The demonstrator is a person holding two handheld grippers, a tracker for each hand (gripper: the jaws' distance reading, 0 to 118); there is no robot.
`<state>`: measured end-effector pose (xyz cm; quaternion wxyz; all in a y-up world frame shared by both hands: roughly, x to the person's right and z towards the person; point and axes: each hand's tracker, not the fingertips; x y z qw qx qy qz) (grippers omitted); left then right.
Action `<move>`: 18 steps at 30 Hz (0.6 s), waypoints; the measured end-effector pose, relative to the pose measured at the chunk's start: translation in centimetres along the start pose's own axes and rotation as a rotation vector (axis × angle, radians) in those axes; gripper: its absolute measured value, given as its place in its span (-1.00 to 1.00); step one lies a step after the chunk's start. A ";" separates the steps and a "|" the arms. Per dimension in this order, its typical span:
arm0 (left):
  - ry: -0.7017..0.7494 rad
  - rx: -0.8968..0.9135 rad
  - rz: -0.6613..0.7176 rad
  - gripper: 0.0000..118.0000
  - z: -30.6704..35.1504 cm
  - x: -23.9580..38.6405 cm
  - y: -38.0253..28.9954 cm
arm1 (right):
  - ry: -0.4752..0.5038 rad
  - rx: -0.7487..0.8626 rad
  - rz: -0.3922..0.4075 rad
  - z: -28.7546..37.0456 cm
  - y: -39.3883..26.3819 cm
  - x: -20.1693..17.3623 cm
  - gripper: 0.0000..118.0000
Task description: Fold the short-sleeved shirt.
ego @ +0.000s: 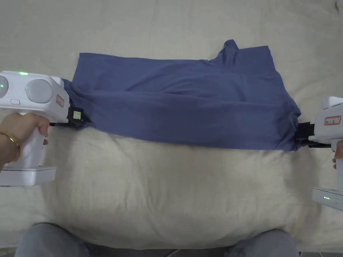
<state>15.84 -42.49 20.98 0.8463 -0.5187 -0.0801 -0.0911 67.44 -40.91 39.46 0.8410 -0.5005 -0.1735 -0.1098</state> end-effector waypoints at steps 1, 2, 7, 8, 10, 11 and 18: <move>-0.018 0.012 0.003 -0.84 -0.2 0.1 -0.4 | -0.009 -0.002 0.001 -0.2 0.0 -0.1 -0.95; -0.074 0.041 0.025 -0.88 -0.1 0.3 -0.6 | -0.011 -0.003 0.004 -0.3 -0.1 -0.3 -0.95; -0.055 0.057 0.025 -0.94 1.2 -0.6 -0.8 | -0.029 -0.012 0.025 -0.3 -0.3 -0.6 -0.95; -0.070 0.081 0.055 -0.94 1.8 -1.3 -0.8 | -0.051 -0.005 0.031 0.0 -0.3 -0.5 -0.95; -0.104 0.119 0.096 -0.94 3.5 -2.6 -0.8 | -0.064 0.014 0.053 1.0 -0.4 -0.3 -0.95; -0.122 0.133 0.115 -0.94 4.5 -3.2 -1.0 | -0.056 0.019 0.047 1.8 -0.5 0.0 -0.95; -0.111 0.209 0.109 -0.94 9.7 -5.9 -4.0 | 0.014 0.088 0.043 7.8 -2.7 0.8 -0.95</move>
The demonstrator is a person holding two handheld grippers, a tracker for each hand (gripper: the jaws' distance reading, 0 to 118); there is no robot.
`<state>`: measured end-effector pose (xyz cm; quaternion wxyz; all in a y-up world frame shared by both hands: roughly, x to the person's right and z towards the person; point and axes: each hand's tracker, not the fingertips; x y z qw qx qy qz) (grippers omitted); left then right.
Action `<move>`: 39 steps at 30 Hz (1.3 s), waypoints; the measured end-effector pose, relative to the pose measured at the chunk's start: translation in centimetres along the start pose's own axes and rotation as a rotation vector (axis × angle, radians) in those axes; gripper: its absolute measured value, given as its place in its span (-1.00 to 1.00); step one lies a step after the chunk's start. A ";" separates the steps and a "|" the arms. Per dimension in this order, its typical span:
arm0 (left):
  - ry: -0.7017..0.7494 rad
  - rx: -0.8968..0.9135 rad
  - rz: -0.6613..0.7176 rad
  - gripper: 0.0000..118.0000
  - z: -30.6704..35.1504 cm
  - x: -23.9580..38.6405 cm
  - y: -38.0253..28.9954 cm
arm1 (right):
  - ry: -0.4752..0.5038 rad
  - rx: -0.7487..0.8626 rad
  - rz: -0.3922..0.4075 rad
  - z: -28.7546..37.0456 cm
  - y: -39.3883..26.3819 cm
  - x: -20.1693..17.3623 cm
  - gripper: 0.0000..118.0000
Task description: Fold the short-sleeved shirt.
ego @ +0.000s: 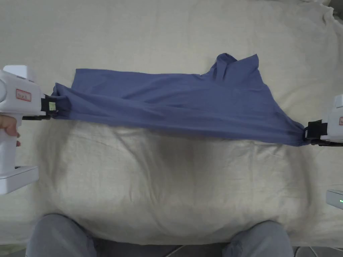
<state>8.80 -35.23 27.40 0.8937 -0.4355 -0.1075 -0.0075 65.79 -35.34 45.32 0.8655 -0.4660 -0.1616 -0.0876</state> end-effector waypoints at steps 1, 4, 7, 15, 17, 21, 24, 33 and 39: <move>-0.001 -0.002 -0.006 -0.94 0.7 -0.4 -0.8 | 0.007 0.010 0.007 0.9 -0.8 0.0 -0.95; -0.008 -0.013 -0.013 -0.94 2.6 -1.7 -3.6 | 0.040 0.022 0.006 2.8 -3.5 0.1 -0.95; -0.001 -0.041 -0.015 -0.94 3.3 -2.8 -7.0 | 0.059 0.008 0.009 3.3 -7.0 -0.1 -0.95; 0.027 -0.107 0.058 -0.23 1.6 -3.6 -13.3 | 0.043 -0.077 -0.100 0.0 -13.4 0.0 -0.93; 0.122 -0.129 0.035 0.36 1.4 -3.5 -13.6 | 0.057 -0.053 -0.129 -0.3 -13.5 0.1 -0.76; 0.144 -0.071 0.098 0.64 3.3 -5.3 -13.1 | 0.018 -0.017 -0.074 1.4 -12.2 0.2 0.72; 0.120 0.030 0.234 0.68 6.0 -6.6 -10.6 | -0.013 0.120 -0.052 4.5 -10.0 0.3 0.72; 0.092 0.549 0.138 1.00 12.8 1.2 -5.5 | -0.038 0.620 0.009 13.5 -5.8 -3.7 0.74; 0.103 0.675 -0.087 0.69 11.5 7.5 -7.7 | -0.037 0.713 0.041 13.2 -7.7 -7.0 0.83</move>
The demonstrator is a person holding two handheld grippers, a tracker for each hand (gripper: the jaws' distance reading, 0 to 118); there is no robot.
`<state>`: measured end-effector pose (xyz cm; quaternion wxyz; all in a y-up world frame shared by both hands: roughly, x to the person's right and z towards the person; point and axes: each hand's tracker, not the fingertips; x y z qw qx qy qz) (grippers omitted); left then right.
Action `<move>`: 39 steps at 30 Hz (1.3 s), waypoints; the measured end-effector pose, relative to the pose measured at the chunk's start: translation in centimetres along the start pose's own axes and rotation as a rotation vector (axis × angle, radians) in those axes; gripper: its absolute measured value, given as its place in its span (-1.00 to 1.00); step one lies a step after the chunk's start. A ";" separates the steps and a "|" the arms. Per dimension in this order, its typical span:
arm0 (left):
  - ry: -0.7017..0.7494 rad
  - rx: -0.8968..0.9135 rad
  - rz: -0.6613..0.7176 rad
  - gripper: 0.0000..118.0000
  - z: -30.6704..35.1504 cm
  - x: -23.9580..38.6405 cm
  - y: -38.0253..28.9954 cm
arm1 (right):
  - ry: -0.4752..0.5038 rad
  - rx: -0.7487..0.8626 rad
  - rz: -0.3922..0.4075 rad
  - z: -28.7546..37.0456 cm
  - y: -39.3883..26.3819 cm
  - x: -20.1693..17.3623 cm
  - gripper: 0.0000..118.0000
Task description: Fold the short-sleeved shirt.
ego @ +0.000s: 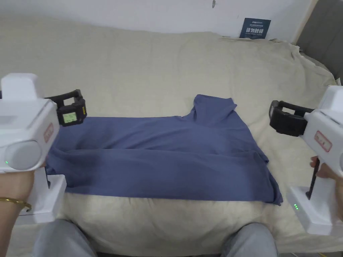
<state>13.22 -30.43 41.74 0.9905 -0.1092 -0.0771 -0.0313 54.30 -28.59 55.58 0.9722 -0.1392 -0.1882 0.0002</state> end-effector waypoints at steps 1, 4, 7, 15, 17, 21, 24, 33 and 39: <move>-0.040 -0.005 0.004 0.42 0.1 0.5 -0.3 | 0.021 0.004 -0.015 0.2 -0.4 -0.4 0.77; -0.091 -0.030 0.051 -0.74 -0.3 1.4 -1.6 | 0.055 0.021 -0.044 1.1 -1.6 -1.2 0.07; -0.075 -0.014 0.042 -1.00 -0.2 2.2 -2.8 | 0.049 0.032 -0.057 1.5 -2.7 -1.9 -0.99; -0.101 -0.009 0.022 -1.00 -1.6 2.2 -3.8 | 0.041 0.007 -0.109 -0.3 -4.3 -2.0 -1.00; -0.095 -0.012 0.025 -1.00 -2.3 2.0 -3.9 | 0.046 -0.003 -0.119 -1.1 -3.9 -1.9 -1.00; -0.091 -0.023 0.020 -1.00 -2.8 2.3 -3.3 | 0.064 -0.045 -0.086 -4.5 -2.4 -1.6 -1.00; -0.084 -0.017 0.019 -1.00 -3.5 2.4 -2.8 | 0.088 -0.128 -0.052 -8.7 -0.9 -1.3 -1.00; -0.043 -0.018 0.036 -1.00 -6.5 2.1 -1.4 | 0.069 -0.552 0.012 -25.6 2.0 -0.7 -0.93; -0.012 -0.064 0.048 -1.00 -9.8 1.8 -1.8 | 0.051 -0.810 -0.099 -33.1 -0.2 -0.4 0.58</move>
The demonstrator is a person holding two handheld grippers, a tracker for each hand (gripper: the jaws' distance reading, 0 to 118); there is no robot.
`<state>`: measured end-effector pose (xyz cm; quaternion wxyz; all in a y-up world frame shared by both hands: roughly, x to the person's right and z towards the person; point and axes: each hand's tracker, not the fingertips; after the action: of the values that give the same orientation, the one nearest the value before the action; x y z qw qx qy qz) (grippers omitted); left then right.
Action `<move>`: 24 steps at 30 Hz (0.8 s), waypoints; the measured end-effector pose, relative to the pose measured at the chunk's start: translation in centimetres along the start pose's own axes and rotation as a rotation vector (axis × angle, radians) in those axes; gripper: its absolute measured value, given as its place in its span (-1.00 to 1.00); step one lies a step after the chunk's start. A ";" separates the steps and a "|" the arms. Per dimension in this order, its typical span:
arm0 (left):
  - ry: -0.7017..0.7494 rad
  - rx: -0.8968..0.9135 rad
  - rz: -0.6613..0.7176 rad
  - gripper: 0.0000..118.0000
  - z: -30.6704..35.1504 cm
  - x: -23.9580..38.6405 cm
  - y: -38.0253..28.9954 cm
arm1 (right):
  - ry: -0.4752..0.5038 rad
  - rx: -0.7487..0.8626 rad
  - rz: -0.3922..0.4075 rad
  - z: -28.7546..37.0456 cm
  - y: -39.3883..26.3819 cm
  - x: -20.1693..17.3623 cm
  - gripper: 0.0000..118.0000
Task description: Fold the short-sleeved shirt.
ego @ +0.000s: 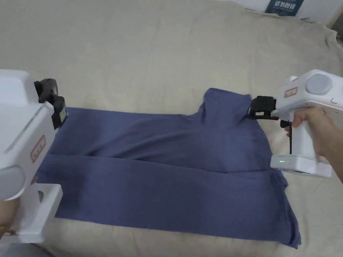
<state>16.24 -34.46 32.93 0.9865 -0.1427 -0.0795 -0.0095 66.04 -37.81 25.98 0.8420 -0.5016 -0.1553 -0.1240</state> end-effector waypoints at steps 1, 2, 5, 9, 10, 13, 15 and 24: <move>0.008 -0.010 -0.004 -1.00 -0.5 0.0 -0.1 | -0.005 0.006 0.003 -1.0 0.3 0.0 0.58; 0.011 -0.016 -0.008 -1.00 -1.0 -0.1 -0.2 | -0.014 -0.004 0.010 -1.8 0.4 -0.1 0.58; 0.021 -0.044 -0.006 -1.00 -2.3 -0.1 -0.3 | -0.085 -0.081 0.015 -4.7 0.6 0.1 0.57; 0.033 -0.066 0.026 -1.00 -4.1 0.0 -0.9 | -0.093 -0.108 -0.021 -6.9 0.4 0.4 0.53; 0.030 -0.069 0.028 -1.00 -4.4 0.1 -1.1 | -0.082 -0.116 -0.021 -7.2 0.5 0.5 0.46; 0.030 -0.085 0.024 -1.00 -5.5 0.3 -1.4 | -0.078 -0.125 -0.025 -7.8 0.5 0.6 0.30; 0.018 -0.107 0.031 -1.00 -6.1 0.3 -1.4 | -0.072 -0.116 -0.030 -7.5 0.6 0.7 0.06; -0.014 -0.280 0.154 -0.55 -9.4 -1.9 1.4 | -0.062 -0.054 0.038 -4.5 1.0 -0.7 -1.00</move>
<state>15.84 -35.81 23.32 0.9542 -0.2846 -0.0731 0.0561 66.37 -41.33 22.88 0.8250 -0.5307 -0.1683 -0.0968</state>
